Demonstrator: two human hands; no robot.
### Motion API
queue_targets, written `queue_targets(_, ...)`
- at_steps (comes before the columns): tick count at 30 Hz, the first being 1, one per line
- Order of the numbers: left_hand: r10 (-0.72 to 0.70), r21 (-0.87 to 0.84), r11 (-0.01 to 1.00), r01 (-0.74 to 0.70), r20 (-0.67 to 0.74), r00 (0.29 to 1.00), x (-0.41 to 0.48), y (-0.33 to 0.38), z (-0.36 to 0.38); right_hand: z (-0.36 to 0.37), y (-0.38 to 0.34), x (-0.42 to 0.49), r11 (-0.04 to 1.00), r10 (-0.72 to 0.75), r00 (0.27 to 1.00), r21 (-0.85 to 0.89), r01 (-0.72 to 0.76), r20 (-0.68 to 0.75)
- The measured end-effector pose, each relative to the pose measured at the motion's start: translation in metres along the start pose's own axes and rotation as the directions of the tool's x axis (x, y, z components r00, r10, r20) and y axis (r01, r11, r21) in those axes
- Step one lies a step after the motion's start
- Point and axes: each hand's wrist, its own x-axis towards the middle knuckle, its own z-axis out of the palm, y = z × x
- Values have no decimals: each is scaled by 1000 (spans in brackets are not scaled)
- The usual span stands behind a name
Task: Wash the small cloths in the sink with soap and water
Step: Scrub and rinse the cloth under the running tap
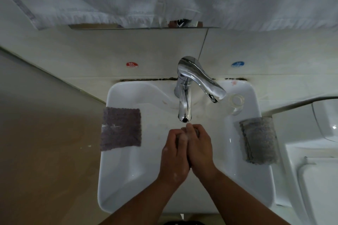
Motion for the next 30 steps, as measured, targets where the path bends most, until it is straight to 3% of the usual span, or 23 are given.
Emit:
queue_targets(2,34,36,999,-33,-13,999,8,1,-4,0,-5,-14,1000,-13,999,-12,14,36)
queue_targets(5,-81,-32,996,80,-46,996,15,0,-12,0,-2,-37,938,-304,949,-149,313,80)
queue_targets(7,-117,-88,989,117,0,993,4,3,-11,-2,-1,-29,885,-393,915,-235,402,84)
queue_targets(10,-53,-106,992,64,104,993,-13,9,-8,-4,-14,-10,985,-141,990,-103,139,-11)
queue_targets(12,18,-48,999,-15,65,998,-5,11,-13,1,-18,-20,999,-12,1000,-44,11,-26)
queue_targets(13,38,-28,999,-37,20,999,0,13,-17,3,-18,-29,997,-39,999,-70,38,-14)
queue_targets(15,-56,-89,995,51,-52,997,8,14,-23,5,-18,-50,954,-235,970,-177,242,63)
queue_targets(17,-188,-199,963,184,-3,982,1,18,-25,2,-17,-51,861,-413,901,-265,435,135)
queue_targets(19,-178,-190,963,190,77,981,-14,22,-26,-2,-24,-36,868,-379,922,-316,383,77)
queue_targets(22,-25,-125,991,42,136,990,-23,28,-31,0,-33,-31,984,-74,995,-168,63,-66)
queue_targets(23,19,-79,997,-10,107,994,-17,27,-34,2,-33,-40,986,-52,997,-164,41,-64)
queue_targets(26,-93,-75,993,93,-2,996,-1,25,-44,9,-34,-77,938,-249,967,-235,254,54)
queue_targets(28,-170,-158,972,172,26,985,-7,25,-46,7,-36,-81,872,-396,914,-276,405,92)
queue_targets(30,-109,-182,975,125,96,989,-22,28,-44,4,-41,-65,884,-371,928,-303,355,3)
